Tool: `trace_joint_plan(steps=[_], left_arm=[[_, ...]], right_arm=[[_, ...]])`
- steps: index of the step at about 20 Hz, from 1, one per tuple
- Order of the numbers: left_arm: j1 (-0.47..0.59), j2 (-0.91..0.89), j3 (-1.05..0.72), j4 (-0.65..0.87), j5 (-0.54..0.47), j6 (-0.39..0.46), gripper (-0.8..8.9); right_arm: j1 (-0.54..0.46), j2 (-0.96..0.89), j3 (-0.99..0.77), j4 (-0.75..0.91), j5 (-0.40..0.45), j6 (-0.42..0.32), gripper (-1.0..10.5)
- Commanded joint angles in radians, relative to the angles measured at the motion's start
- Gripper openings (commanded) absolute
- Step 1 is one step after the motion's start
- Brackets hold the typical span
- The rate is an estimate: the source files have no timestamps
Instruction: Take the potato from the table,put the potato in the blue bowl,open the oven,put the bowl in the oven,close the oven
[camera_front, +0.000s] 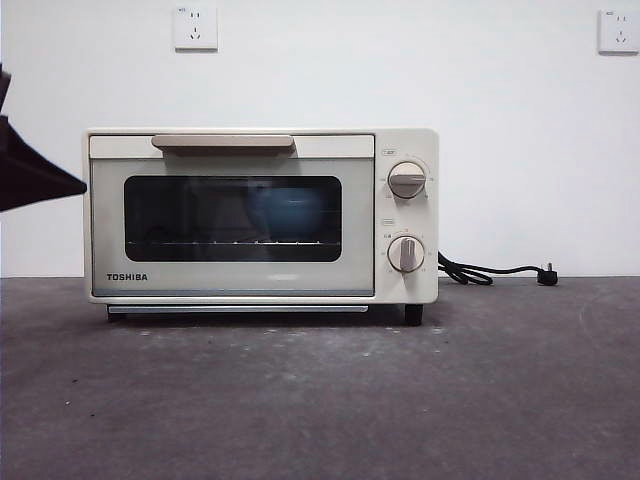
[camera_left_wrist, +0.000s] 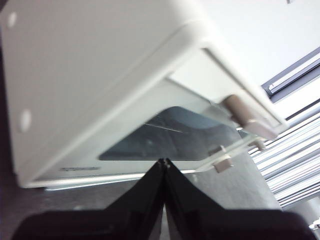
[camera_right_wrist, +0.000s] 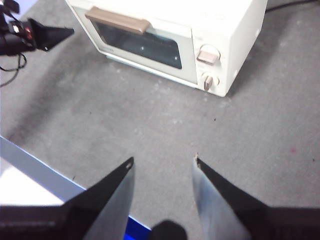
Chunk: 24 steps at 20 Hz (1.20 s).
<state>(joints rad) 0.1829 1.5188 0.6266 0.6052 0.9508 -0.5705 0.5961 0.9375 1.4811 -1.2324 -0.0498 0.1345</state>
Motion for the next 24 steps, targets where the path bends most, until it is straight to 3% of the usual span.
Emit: trace_joint_plan(steps=[1, 7, 16, 20, 24], left_arm=[[-0.019, -0.080, 0.000, -0.047, -0.030, 0.004, -0.06], [-0.052, -0.307, 0.000, -0.286, -0.108, 0.120, -0.06], [-0.134, -0.643, 0.040, -0.820, -0.385, 0.369, -0.06], [-0.188, -0.740, 0.135, -1.086, -0.532, 0.480, -0.06], [-0.229, -0.795, 0.240, -1.273, -0.612, 0.521, -0.07]], right_arm=[[0.002, 0.011, -0.001, -0.004, -0.003, 0.005, 1.9], [0.002, 0.041, -0.001, -0.007, -0.004, -0.017, 1.9], [0.002, 0.083, -0.001, -0.006, -0.009, -0.058, 1.9], [0.002, 0.100, -0.001, -0.003, -0.087, -0.090, 1.9], [0.002, 0.117, -0.001, -0.003, -0.136, -0.105, 1.9]])
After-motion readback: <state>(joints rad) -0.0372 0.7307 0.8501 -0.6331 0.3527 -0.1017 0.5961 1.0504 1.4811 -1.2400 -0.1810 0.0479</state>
